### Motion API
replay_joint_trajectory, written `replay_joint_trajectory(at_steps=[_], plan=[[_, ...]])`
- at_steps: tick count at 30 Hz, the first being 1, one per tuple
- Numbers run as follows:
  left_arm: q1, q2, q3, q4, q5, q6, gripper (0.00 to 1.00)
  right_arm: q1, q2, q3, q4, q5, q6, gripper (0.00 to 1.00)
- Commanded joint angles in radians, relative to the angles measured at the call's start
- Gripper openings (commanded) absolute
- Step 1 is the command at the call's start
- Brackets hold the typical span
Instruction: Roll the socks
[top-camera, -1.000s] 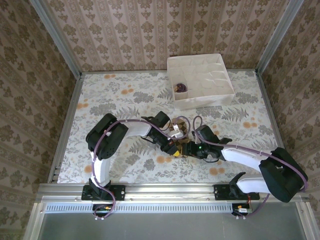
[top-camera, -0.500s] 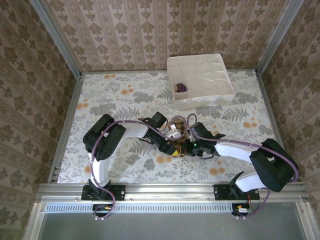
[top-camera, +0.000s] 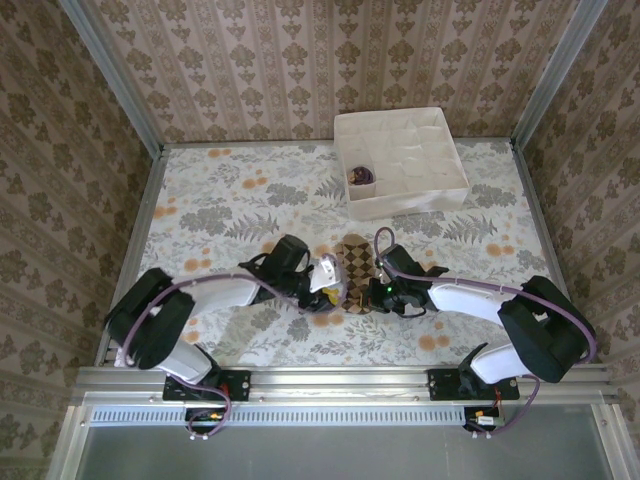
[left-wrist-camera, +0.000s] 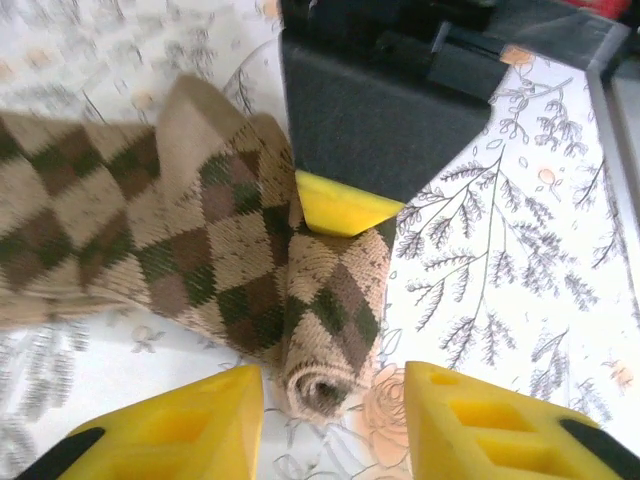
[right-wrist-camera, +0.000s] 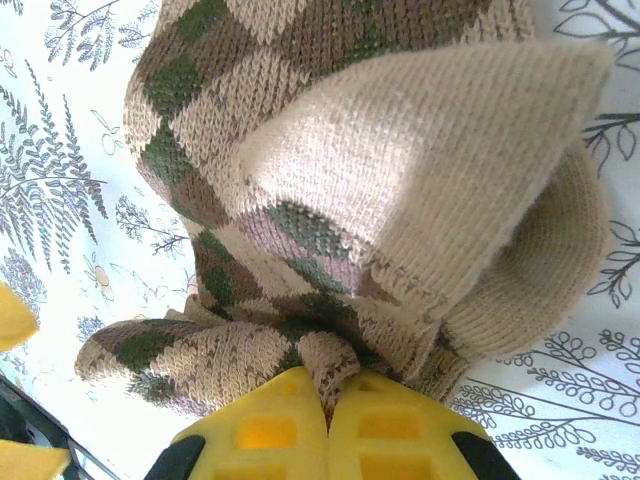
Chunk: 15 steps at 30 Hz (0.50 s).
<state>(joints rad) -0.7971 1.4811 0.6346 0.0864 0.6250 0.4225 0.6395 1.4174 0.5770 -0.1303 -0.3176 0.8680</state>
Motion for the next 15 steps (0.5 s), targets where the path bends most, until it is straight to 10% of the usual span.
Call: replay_joint_trajectory(at_steps=[1,8,15], plan=[[-0.033,-0.082,-0.085,0.144,-0.089,0.196,0.44,0.005,0.036,-0.032,-0.130,0.064,0.016,0.00],[-0.199,-0.107,-0.202,0.353,-0.381,0.377,0.54,0.003,0.058,-0.024,-0.131,0.048,0.013,0.00],[-0.240,0.035,-0.188,0.454,-0.442,0.386,0.57,0.003,0.074,-0.017,-0.128,0.043,0.007,0.00]])
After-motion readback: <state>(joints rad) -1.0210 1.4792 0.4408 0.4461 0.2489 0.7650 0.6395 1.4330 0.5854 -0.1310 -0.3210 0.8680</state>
